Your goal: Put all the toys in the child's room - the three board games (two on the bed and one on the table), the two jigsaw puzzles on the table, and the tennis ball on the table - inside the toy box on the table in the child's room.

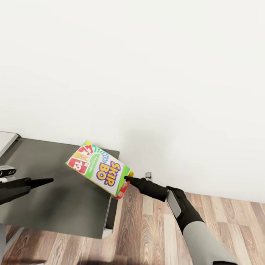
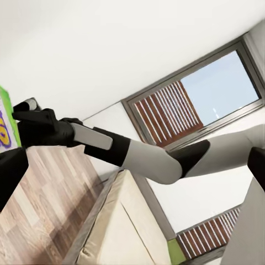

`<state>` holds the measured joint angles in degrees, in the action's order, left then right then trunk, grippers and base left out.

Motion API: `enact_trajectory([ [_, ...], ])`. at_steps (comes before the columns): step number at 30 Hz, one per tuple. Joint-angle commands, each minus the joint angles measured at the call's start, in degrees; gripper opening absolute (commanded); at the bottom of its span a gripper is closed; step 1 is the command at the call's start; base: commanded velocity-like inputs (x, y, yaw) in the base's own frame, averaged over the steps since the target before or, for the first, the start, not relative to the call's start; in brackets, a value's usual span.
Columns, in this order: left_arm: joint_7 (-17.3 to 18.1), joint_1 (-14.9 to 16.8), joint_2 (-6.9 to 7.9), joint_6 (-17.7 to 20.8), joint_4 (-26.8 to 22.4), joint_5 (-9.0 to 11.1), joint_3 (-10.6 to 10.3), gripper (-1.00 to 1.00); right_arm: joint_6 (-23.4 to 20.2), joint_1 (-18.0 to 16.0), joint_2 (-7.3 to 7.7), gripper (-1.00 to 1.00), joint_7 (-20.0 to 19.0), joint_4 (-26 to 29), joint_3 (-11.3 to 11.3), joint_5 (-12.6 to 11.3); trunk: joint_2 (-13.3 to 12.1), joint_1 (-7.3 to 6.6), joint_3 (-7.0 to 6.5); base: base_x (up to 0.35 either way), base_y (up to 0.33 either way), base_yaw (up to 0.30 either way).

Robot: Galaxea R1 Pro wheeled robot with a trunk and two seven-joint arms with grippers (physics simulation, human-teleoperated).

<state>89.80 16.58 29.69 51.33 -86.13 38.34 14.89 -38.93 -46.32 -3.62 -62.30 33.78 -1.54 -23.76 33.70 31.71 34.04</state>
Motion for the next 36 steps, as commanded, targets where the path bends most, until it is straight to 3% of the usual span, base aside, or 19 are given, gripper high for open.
enact_trajectory([
  [1,0.20,0.03,0.02,0.61,-0.01,-0.02,-0.01,1.00,-0.37,0.12,0.99,-1.00,-0.92,0.11,-0.13,-0.42,-0.36,-0.21,-0.13,-0.043,0.003,0.000],
  [5,0.20,0.03,0.02,0.61,-0.01,-0.02,0.03,1.00,1.44,2.90,3.84,-1.00,-4.94,0.28,0.53,-0.69,-1.96,-1.09,-0.85,-0.018,0.001,0.000],
  [7,0.20,0.03,0.02,0.61,-0.01,-0.02,0.04,1.00,3.37,3.97,4.48,-1.00,-6.36,0.30,1.61,-0.72,-2.76,-1.53,-1.21,-0.006,0.000,0.000],
  [10,0.20,0.03,0.02,0.61,-0.01,-0.02,0.03,1.00,5.21,5.12,5.00,-1.00,-8.73,0.36,3.82,-0.79,-3.97,-2.19,-1.74,-0.002,0.000,0.000],
  [15,0.20,0.03,0.02,0.61,-0.01,-0.02,-0.16,1.00,6.07,5.64,5.17,-1.00,-11.75,0.32,4.99,-0.72,-5.97,-3.29,-2.64,0.000,0.000,0.000],
  [27,0.20,0.03,0.02,0.61,-0.01,-0.02,-0.21,1.00,6.26,5.71,5.67,-1.00,-12.34,-0.12,5.81,-0.74,-10.78,-5.93,-4.80,0.000,0.000,0.000],
  [33,0.20,0.03,0.02,0.61,-0.01,-0.02,-0.21,1.00,5.60,5.70,6.36,-1.00,-11.15,0.16,6.08,-0.68,-10.78,-5.93,-4.80,0.000,0.000,0.000],
  [36,0.20,0.03,0.02,0.61,-0.01,-0.02,-0.21,1.00,5.37,5.71,7.04,-1.00,-8.56,0.16,7.27,-0.73,-10.78,-5.93,-4.80,0.000,0.000,0.000],
])
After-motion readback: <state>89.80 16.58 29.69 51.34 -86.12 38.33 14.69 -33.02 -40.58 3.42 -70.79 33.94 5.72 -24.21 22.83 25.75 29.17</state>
